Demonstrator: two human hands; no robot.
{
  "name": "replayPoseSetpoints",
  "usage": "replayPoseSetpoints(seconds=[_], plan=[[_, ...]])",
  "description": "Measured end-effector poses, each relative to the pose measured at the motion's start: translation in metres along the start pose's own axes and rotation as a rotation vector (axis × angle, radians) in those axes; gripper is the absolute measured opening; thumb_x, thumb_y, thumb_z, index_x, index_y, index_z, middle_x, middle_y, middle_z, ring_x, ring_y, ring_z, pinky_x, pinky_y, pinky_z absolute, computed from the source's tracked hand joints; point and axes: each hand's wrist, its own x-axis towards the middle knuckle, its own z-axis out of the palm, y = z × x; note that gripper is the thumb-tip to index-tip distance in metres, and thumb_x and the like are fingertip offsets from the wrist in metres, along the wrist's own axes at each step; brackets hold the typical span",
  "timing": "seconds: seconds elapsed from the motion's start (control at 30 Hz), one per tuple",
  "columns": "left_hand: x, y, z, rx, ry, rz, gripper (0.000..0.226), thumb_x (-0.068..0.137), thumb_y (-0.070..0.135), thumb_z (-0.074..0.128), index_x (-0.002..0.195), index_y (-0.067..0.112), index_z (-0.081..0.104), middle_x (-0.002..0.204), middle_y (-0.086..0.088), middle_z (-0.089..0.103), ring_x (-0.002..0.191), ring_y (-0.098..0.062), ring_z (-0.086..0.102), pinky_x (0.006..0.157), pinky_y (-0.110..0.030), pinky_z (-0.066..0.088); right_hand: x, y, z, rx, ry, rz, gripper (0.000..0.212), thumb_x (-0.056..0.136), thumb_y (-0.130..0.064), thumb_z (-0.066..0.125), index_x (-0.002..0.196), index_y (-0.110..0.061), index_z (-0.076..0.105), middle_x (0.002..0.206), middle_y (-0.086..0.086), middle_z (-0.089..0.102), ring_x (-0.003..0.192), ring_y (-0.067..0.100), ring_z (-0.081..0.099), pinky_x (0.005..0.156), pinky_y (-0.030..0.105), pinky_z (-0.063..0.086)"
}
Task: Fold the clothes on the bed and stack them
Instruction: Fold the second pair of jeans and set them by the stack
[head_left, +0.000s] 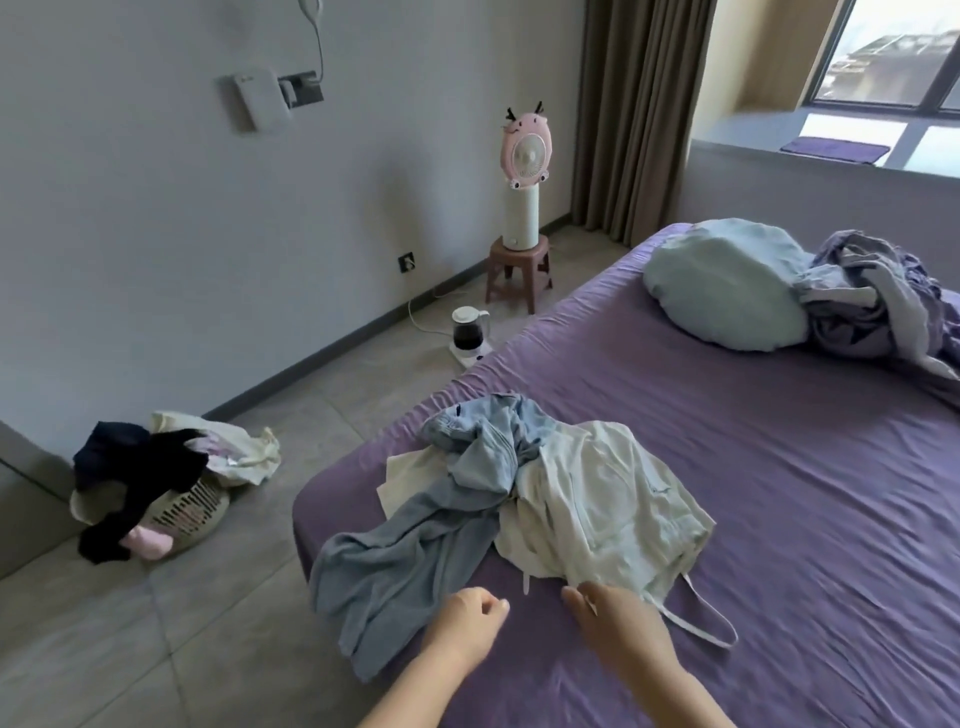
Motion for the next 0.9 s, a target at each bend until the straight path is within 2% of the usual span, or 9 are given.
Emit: replayPoseSetpoints(seconds=[0.13,0.27,0.4,0.5,0.63,0.73,0.8,0.9], plan=[[0.075,0.007,-0.035,-0.031,-0.040,0.001,0.030,0.096,0.037,0.048,0.110,0.017,0.065,0.114,0.001,0.066,0.105,-0.014,0.059,0.085,-0.023,0.045,0.065,-0.025,-0.006,0.031,0.000,0.032,0.043,0.097,-0.055,0.031,0.101,-0.023,0.060,0.107,-0.001,0.065,0.103,0.023,0.060,0.080,0.030,0.042],[0.151,0.012,-0.073,-0.127,-0.042,-0.027,0.039,0.098,0.034,0.048,0.131,0.014,0.052,0.126,-0.002,0.059,0.116,-0.016,0.054,0.092,-0.023,0.043,0.142,-0.054,-0.015,0.073,-0.037,0.045,0.040,0.097,-0.052,0.035,0.102,-0.021,0.059,0.107,0.002,0.064,0.101,0.023,0.060,0.078,0.032,0.044],[0.218,0.009,-0.098,-0.227,-0.088,-0.084,0.048,0.097,0.034,0.049,0.140,0.013,0.042,0.133,-0.007,0.054,0.121,-0.020,0.052,0.095,-0.025,0.040,0.206,-0.079,-0.009,0.182,-0.054,0.072,0.035,0.098,-0.041,0.042,0.120,-0.018,0.057,0.121,0.003,0.058,0.111,0.020,0.054,0.083,0.029,0.041],[0.265,0.005,-0.110,-0.284,-0.079,-0.137,0.054,0.097,0.037,0.049,0.144,0.016,0.034,0.138,-0.009,0.050,0.124,-0.025,0.049,0.098,-0.030,0.039,0.242,-0.090,0.004,0.247,-0.053,0.111,0.042,0.099,-0.038,0.042,0.136,-0.020,0.046,0.137,-0.001,0.048,0.124,0.017,0.045,0.094,0.025,0.037],[0.322,0.005,-0.120,-0.341,0.046,-0.219,0.064,0.099,0.032,0.047,0.151,0.011,0.017,0.151,-0.013,0.034,0.134,-0.030,0.039,0.103,-0.036,0.035,0.287,-0.103,0.020,0.244,-0.006,0.117,0.048,0.097,-0.038,0.044,0.142,-0.021,0.036,0.148,-0.002,0.034,0.133,0.020,0.033,0.106,0.029,0.030],[0.353,0.006,-0.118,-0.424,0.168,-0.278,0.074,0.096,0.030,0.054,0.151,0.008,0.010,0.149,-0.020,0.035,0.132,-0.035,0.041,0.103,-0.040,0.037,0.313,-0.109,0.034,0.245,-0.017,0.143,0.059,0.097,-0.040,0.045,0.149,-0.024,0.022,0.157,-0.002,0.017,0.142,0.022,0.018,0.112,0.032,0.022],[0.366,0.007,-0.115,-0.519,0.191,-0.357,0.084,0.093,0.029,0.059,0.152,0.008,0.004,0.149,-0.020,0.034,0.131,-0.037,0.042,0.102,-0.042,0.036,0.323,-0.109,0.043,0.248,-0.029,0.164,0.059,0.097,-0.037,0.046,0.149,-0.026,0.023,0.155,-0.002,0.023,0.138,0.023,0.025,0.108,0.033,0.028],[0.377,0.007,-0.113,-0.639,0.239,-0.459,0.095,0.088,0.027,0.067,0.152,0.008,0.000,0.149,-0.021,0.034,0.131,-0.038,0.041,0.103,-0.044,0.036,0.324,-0.109,0.048,0.213,-0.005,0.165,0.046,0.097,-0.028,0.046,0.142,-0.024,0.036,0.137,0.000,0.043,0.124,0.022,0.038,0.100,0.030,0.036]])
